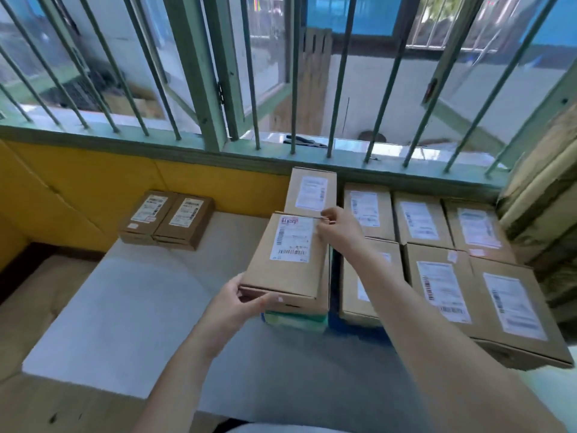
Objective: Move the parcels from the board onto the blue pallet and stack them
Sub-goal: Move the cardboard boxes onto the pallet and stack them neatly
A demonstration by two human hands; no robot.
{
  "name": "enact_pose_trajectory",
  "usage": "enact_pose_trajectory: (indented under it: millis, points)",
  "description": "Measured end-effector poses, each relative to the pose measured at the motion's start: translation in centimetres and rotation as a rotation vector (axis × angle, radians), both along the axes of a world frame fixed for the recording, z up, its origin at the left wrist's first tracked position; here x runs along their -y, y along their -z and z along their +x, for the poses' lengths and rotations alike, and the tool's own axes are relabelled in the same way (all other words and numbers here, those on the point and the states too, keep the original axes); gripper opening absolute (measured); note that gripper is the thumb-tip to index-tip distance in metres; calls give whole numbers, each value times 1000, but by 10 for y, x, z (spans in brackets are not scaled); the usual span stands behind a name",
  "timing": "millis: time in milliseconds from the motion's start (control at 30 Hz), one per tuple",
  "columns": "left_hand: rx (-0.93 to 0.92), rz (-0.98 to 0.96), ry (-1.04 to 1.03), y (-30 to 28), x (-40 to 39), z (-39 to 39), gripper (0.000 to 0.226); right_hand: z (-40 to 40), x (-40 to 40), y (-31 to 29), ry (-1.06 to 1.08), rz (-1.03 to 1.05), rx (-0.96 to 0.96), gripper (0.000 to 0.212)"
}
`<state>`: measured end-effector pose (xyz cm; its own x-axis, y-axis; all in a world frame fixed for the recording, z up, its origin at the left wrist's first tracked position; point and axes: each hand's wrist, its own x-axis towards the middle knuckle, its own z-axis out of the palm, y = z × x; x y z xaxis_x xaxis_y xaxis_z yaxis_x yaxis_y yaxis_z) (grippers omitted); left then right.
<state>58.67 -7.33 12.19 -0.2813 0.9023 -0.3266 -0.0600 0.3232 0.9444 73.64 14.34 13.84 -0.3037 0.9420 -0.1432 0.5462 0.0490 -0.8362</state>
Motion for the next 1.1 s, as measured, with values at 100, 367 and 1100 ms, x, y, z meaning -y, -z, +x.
enact_pose_trajectory:
  millis: [100, 367, 1100]
  points:
    - [-265, -28, 103, 6, 3, 15, 45, 11, 4, 10, 4, -27, 3, 29]
    - [-689, -102, -14, 36, -14, 20, 56, 13, 20, 27, -10, 86, 102, 39]
    - [-595, -294, -303, 34, 14, -122, 53, -194, 52, -6, -151, 105, -23, 61]
